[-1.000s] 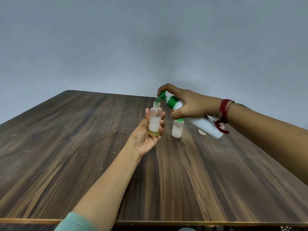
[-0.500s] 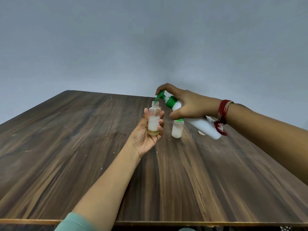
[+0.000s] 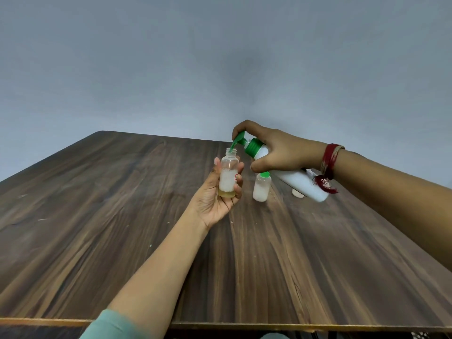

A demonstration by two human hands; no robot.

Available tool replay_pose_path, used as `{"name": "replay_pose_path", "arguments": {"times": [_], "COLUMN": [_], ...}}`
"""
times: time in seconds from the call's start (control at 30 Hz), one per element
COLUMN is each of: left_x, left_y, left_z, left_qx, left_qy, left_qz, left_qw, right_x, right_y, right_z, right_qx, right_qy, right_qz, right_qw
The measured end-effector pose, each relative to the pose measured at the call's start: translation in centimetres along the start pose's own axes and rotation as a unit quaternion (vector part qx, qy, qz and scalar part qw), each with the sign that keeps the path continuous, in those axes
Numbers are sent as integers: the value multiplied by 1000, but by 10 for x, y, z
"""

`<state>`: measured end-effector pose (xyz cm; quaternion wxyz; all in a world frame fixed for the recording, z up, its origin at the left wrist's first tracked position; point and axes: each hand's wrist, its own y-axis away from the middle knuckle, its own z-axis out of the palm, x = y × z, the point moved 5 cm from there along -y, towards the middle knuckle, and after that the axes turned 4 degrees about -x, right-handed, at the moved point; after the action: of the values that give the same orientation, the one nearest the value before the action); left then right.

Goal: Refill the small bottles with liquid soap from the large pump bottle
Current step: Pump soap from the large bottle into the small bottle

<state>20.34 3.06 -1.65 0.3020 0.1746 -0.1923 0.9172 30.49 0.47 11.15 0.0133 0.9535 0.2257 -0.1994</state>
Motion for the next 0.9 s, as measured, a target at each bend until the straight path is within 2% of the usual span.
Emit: {"name": "replay_pose_path", "arguments": {"times": [0.43, 0.9], "left_x": [3, 2], "left_y": [0, -1], "left_z": [-1, -1], "left_qx": [-3, -2], "left_qy": [11, 7], "left_qz": [7, 5], "left_qw": [1000, 1000], "right_x": [-1, -1], "right_y": [-2, 1], "right_z": [4, 2], "right_qx": [-12, -6], "right_qy": [-15, -25], "right_qz": [-14, 8], "right_qw": [1000, 1000]}}
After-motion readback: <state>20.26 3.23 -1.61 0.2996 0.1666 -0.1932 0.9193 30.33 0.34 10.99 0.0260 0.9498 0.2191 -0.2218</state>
